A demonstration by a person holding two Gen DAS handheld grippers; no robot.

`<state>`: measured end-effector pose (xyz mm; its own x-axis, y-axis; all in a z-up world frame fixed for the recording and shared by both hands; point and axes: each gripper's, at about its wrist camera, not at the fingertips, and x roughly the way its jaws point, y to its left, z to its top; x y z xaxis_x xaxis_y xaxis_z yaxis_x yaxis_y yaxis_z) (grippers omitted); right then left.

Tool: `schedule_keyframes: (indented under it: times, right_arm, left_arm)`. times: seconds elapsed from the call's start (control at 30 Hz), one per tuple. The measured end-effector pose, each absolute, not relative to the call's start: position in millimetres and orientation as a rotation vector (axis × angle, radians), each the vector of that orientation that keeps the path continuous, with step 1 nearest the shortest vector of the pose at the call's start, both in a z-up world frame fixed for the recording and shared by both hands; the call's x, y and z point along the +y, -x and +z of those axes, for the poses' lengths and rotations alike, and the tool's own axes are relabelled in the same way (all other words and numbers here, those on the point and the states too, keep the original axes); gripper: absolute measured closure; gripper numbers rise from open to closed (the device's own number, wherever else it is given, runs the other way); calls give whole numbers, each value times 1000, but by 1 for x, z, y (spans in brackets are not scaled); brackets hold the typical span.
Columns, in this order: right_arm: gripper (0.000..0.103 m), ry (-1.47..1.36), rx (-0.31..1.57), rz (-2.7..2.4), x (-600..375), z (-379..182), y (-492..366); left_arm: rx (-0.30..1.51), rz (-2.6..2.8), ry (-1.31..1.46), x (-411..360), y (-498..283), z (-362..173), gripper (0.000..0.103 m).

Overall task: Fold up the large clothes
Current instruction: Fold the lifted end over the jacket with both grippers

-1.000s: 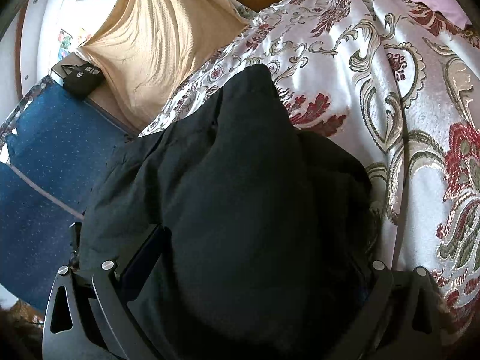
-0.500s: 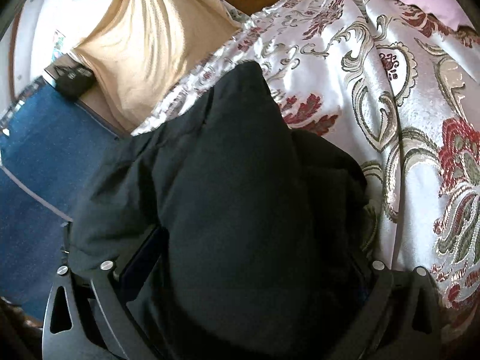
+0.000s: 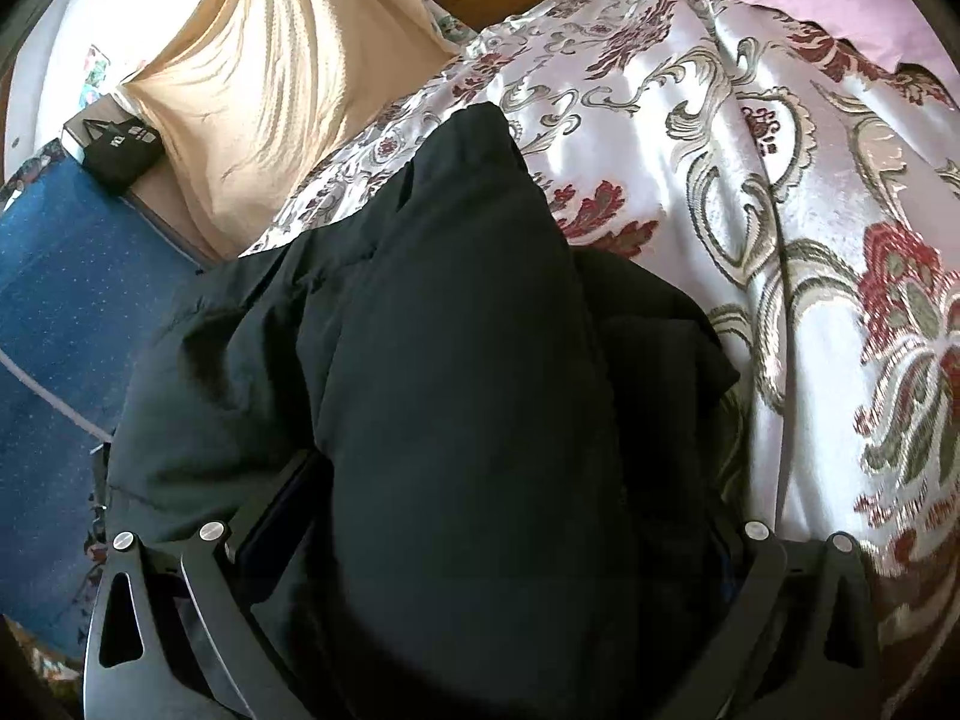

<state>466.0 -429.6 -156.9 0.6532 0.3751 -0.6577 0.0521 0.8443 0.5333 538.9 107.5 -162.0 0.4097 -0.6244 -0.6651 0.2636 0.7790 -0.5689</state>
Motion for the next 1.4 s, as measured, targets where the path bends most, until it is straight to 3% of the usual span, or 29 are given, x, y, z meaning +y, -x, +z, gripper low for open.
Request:
schedule_keyframes:
  times: [0.1, 0.2, 0.37, 0.53, 0.63, 0.73, 1.13, 1.4]
  right_arm:
    - [1, -545, 879, 170, -428, -155, -467]
    - [5, -517, 900, 138, -421, -147, -467]
    - [35, -493, 864, 99, -410, -129, -452]
    - [65, -487, 823, 64, -403, -111, -434]
    - [78, -506, 777, 76, -399, -89, -421]
    - [81, -510, 746, 118, -393, -66, -405]
    - [83, -406, 707, 269, -334, -11, -335]
    - [83, -360, 725, 260, -312, -4, -288]
  left_arm:
    - [1058, -522, 437, 105, -542, -160, 2]
    - [1099, -452, 482, 102, -540, -150, 25]
    - [1123, -329, 447, 87, -531, -127, 58]
    - [1090, -202, 295, 55, -515, -92, 80]
    - [1063, -151, 234, 53, -498, -68, 84]
    - [1031, -146, 245, 59, -481, -42, 86]
    - [943, -74, 157, 97, -391, 30, 87]
    - [974, -74, 198, 116, -351, 10, 87]
